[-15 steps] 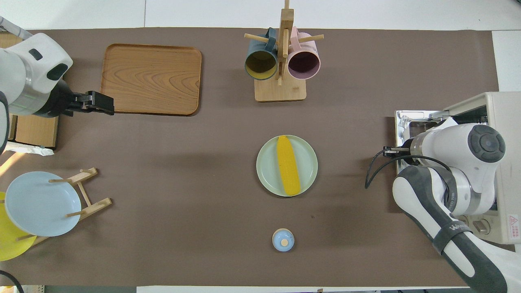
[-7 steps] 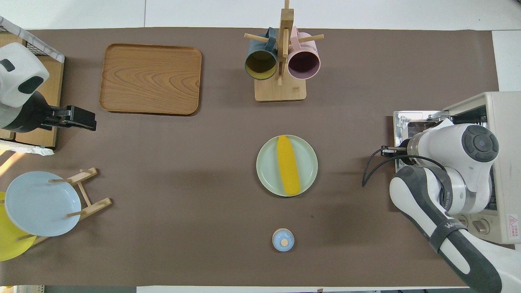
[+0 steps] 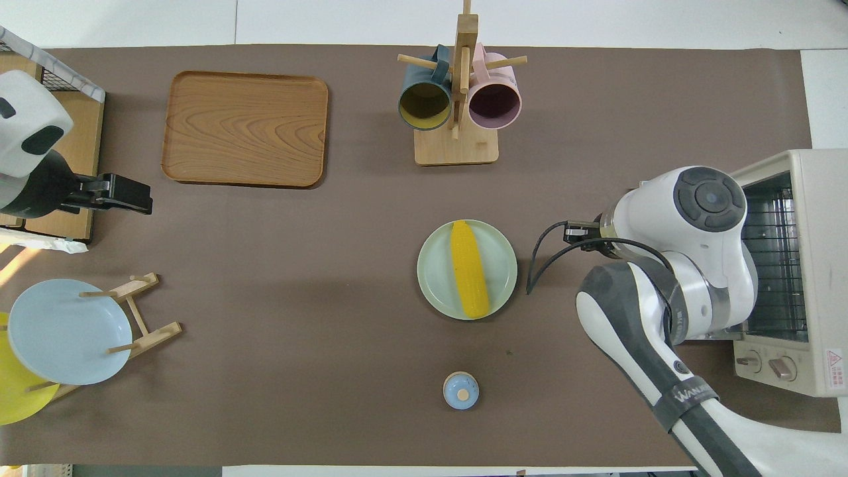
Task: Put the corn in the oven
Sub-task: 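Move the right gripper to the plate and grasp its rim, then carry the plate with corn into the oven with the right gripper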
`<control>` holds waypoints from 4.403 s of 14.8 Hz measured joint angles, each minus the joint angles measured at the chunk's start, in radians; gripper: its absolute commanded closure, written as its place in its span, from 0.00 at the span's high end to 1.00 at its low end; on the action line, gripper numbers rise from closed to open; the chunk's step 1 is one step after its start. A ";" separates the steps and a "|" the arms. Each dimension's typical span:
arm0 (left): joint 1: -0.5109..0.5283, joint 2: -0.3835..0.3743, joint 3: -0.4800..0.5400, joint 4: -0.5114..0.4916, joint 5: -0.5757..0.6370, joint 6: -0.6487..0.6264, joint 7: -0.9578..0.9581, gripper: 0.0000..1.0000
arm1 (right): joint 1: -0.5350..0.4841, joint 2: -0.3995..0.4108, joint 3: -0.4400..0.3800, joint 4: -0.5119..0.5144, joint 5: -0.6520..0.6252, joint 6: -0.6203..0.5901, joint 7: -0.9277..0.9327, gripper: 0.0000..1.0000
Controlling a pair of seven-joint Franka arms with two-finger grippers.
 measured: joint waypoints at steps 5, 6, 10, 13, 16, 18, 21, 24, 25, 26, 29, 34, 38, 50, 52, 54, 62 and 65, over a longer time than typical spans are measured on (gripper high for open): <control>-0.009 0.000 0.013 0.015 0.000 -0.014 0.000 1.00 | 0.219 0.011 0.007 0.149 0.000 -0.068 0.204 0.74; -0.009 0.000 0.017 0.018 0.000 -0.014 0.000 1.00 | 0.262 0.023 0.008 0.169 0.000 -0.068 0.243 0.73; -0.010 0.000 0.021 0.018 0.000 -0.017 0.000 1.00 | 0.382 0.080 0.009 0.214 -0.003 -0.038 0.333 0.70; -0.010 0.001 0.022 0.018 0.000 -0.017 0.000 1.00 | 0.419 0.151 0.009 0.211 -0.010 0.027 0.342 0.68; -0.010 0.001 0.022 0.018 0.000 -0.017 0.000 1.00 | 0.440 0.224 0.008 0.208 -0.025 0.072 0.346 0.57; -0.010 0.001 0.022 0.018 0.000 -0.017 0.000 1.00 | 0.442 0.243 0.008 0.190 -0.035 0.101 0.346 0.54; -0.010 0.001 0.022 0.018 0.000 -0.018 0.001 1.00 | 0.449 0.245 0.008 0.143 -0.037 0.161 0.346 0.51; -0.010 0.001 0.022 0.018 0.000 -0.018 0.001 1.00 | 0.465 0.245 0.008 0.117 -0.037 0.184 0.346 0.39; -0.010 0.001 0.022 0.018 0.000 -0.018 0.001 1.00 | 0.468 0.245 0.008 0.106 -0.038 0.196 0.346 0.32; -0.010 0.001 0.022 0.018 0.000 -0.018 0.001 1.00 | 0.469 0.245 0.008 0.096 -0.038 0.211 0.346 0.15; -0.010 0.001 0.023 0.018 0.000 -0.018 0.001 1.00 | 0.469 0.239 0.005 0.068 -0.047 0.250 0.346 0.00; -0.010 0.000 0.024 0.018 0.000 -0.019 0.001 1.00 | 0.467 0.231 0.001 0.083 -0.159 0.193 0.346 0.00; -0.010 0.000 0.025 0.018 0.000 -0.019 0.001 1.00 | 0.425 0.214 -0.007 0.202 -0.181 -0.018 0.269 0.00; -0.010 0.000 0.025 0.018 0.000 -0.019 0.001 1.00 | 0.088 0.011 -0.016 0.196 -0.268 -0.365 -0.034 0.00; -0.010 0.000 0.025 0.018 0.000 -0.019 0.001 1.00 | -0.029 -0.014 -0.017 0.166 -0.268 -0.361 -0.125 0.00; -0.010 0.000 0.025 0.018 0.000 -0.019 0.001 1.00 | -0.114 -0.023 -0.018 0.134 -0.268 -0.329 -0.185 0.00; -0.010 0.000 0.025 0.018 0.000 -0.019 0.001 1.00 | -0.299 -0.045 -0.015 -0.012 -0.258 -0.141 -0.357 0.00; -0.010 0.000 0.025 0.018 0.000 -0.019 0.001 1.00 | -0.308 -0.078 -0.014 -0.088 -0.262 -0.070 -0.357 0.00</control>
